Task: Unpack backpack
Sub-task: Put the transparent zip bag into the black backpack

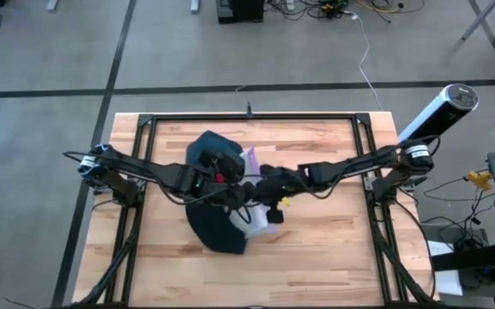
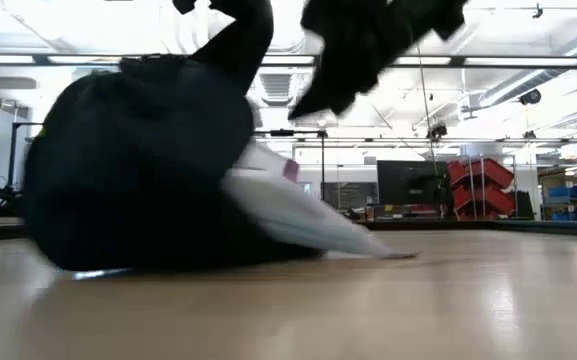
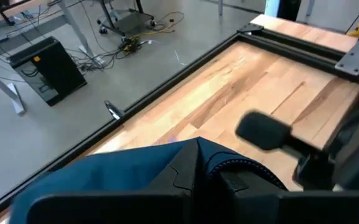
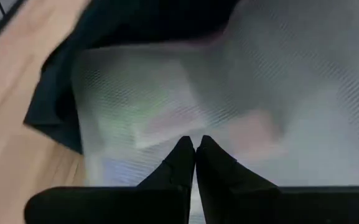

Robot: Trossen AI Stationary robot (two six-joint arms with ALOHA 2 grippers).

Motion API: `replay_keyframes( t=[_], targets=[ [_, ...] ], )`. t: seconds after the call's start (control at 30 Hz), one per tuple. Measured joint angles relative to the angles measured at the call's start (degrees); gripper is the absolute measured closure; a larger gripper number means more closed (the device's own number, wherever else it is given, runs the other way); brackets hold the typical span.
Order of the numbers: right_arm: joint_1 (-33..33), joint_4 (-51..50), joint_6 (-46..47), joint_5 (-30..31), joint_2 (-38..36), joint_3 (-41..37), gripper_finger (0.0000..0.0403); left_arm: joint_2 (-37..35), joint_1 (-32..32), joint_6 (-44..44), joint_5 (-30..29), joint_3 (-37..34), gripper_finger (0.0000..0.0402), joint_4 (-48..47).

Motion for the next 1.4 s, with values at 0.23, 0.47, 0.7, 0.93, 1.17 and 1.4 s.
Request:
replay_keyframes(
  t=[0.23, 0.47, 0.7, 0.93, 1.17, 1.4],
  targets=[
    [-0.31, -13.98, -4.62, 7.7, -10.96, 1.2, 0.0403, -1.41, -0.45, -3.51, 1.64, 0.02, 0.0396, -10.32],
    [-0.31, -13.74, -2.39, 12.65, -26.99, -8.54, 0.0403, -2.66, -0.58, -3.18, 2.8, 0.02, 0.0396, -11.26],
    [-0.65, -5.48, 8.37, 21.41, -33.58, -25.8, 0.0403, -2.55, -0.54, -3.02, 4.02, 0.02, 0.0396, -10.39],
    [-8.03, 17.9, 12.68, 19.56, -22.84, -36.24, 0.0403, -2.5, -0.54, -2.97, 4.2, 0.02, 0.0396, -8.84],
    [-11.39, 40.47, 12.24, 2.82, -2.35, -32.62, 0.0403, -2.44, -0.51, -2.97, 4.6, 0.02, 0.0396, -8.3],
    [-7.34, 43.15, 8.85, -5.53, 15.98, -14.63, 0.0403, -2.4, -0.51, -3.36, 7.23, -0.05, 0.0396, -8.3]
  ],
)
